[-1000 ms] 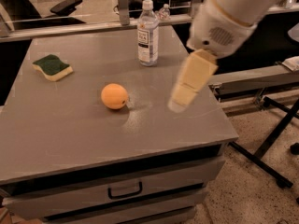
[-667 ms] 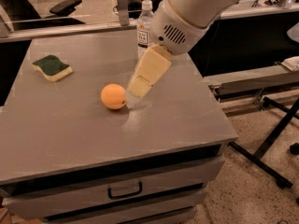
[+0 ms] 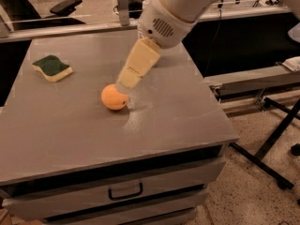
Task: Move sponge near orange
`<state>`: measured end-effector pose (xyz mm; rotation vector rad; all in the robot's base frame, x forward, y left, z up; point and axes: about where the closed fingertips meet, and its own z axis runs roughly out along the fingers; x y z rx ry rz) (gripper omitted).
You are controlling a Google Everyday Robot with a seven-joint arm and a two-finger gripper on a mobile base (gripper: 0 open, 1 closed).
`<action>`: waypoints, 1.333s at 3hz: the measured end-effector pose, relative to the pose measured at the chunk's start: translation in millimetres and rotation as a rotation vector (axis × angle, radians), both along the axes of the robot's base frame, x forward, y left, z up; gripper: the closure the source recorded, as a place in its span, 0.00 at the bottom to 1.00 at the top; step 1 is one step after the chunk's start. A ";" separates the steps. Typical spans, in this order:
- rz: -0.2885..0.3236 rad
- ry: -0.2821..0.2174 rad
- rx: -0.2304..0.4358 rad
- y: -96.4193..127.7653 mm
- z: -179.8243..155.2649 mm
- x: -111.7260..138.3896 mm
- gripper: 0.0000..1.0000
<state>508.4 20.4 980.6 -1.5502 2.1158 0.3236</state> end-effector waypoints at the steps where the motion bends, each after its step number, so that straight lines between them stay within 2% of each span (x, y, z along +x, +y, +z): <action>1: -0.033 0.029 -0.002 38.6 -4.5 48.0 0.00; 2: -0.087 0.075 -0.038 80.8 -17.5 85.3 0.00; 3: -0.143 0.152 -0.077 137.2 -42.3 103.5 0.00; 4: -0.174 0.170 -0.110 172.7 -58.4 112.0 0.00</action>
Offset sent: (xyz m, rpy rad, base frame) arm 0.1337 0.1392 -0.0358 -0.0876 0.1563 -0.2000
